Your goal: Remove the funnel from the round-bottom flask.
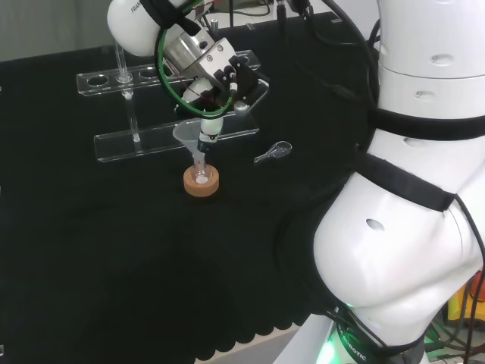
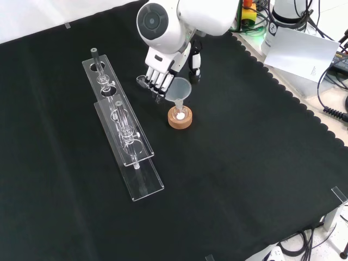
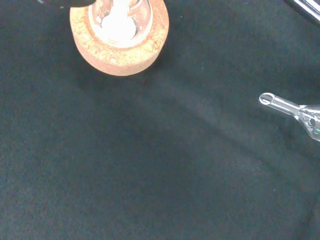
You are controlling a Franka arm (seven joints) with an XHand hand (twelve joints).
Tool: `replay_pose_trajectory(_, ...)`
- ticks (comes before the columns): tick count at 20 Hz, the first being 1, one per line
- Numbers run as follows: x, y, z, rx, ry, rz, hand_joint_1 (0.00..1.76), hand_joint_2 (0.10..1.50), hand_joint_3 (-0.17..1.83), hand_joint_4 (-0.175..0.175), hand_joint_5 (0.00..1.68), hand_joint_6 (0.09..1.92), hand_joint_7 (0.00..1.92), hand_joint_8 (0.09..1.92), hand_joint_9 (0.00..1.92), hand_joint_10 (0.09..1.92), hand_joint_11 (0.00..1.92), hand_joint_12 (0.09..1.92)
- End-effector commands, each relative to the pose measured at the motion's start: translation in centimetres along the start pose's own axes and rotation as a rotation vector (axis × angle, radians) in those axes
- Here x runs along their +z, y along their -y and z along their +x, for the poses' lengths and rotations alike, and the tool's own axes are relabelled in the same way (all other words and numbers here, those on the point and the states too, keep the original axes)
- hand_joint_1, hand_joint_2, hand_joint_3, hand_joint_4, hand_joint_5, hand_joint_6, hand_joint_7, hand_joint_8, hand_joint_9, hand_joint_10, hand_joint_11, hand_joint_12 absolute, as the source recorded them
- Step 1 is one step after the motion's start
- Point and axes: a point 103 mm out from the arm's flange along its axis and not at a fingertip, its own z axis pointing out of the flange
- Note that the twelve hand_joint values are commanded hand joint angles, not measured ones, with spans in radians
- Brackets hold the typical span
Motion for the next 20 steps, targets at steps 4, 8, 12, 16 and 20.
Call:
replay_pose_trajectory(4,0.29,-0.66,0.41,-0.006,0.010,0.022,0.69,0.89,-0.17,-0.039,0.04,0.09,0.00,0.72,0.26,0.78,0.27,1.38)
replay_pose_trajectory(8,0.27,-0.70,0.47,-0.002,0.019,0.024,0.69,0.89,-0.17,-0.041,0.05,0.09,0.00,0.72,0.26,0.78,0.27,1.38)
replay_pose_trajectory(12,0.32,-0.62,0.23,0.002,0.028,0.016,0.69,0.89,-0.17,-0.045,0.09,0.09,0.01,0.73,0.27,0.78,0.27,1.38)
replay_pose_trajectory(16,0.46,-0.56,0.21,0.013,0.048,0.003,0.73,0.94,-0.17,-0.040,0.27,0.09,0.13,0.71,0.33,0.73,0.28,1.36)
replay_pose_trajectory(20,0.43,-0.57,0.36,0.023,0.070,-0.016,0.78,0.98,-0.17,-0.034,0.46,0.09,0.30,0.69,0.45,0.66,0.31,1.33)
